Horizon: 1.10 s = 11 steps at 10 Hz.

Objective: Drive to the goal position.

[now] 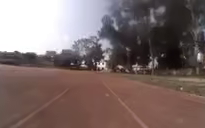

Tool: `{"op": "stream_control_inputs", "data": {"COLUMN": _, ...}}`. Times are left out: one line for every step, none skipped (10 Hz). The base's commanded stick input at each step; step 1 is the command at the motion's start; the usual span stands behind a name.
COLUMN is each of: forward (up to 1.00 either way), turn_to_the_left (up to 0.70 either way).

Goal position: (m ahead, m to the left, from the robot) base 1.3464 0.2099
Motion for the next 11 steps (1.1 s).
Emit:
{"op": "stream_control_inputs", "data": {"forward": 0.7, "turn_to_the_left": 0.0}}
{"op": "stream_control_inputs", "data": {"forward": 0.7, "turn_to_the_left": 0.0}}
{"op": "stream_control_inputs", "data": {"forward": 0.7, "turn_to_the_left": 0.09}}
{"op": "stream_control_inputs", "data": {"forward": 0.7, "turn_to_the_left": 0.25}}
{"op": "stream_control_inputs", "data": {"forward": 0.7, "turn_to_the_left": 0.29}}
{"op": "stream_control_inputs", "data": {"forward": 0.7, "turn_to_the_left": 0.12}}
{"op": "stream_control_inputs", "data": {"forward": 0.7, "turn_to_the_left": 0.0}}
{"op": "stream_control_inputs", "data": {"forward": 0.7, "turn_to_the_left": 0.0}}
{"op": "stream_control_inputs", "data": {"forward": 0.7, "turn_to_the_left": 0.0}}
{"op": "stream_control_inputs", "data": {"forward": 0.7, "turn_to_the_left": 0.0}}
{"op": "stream_control_inputs", "data": {"forward": 0.7, "turn_to_the_left": 0.0}}
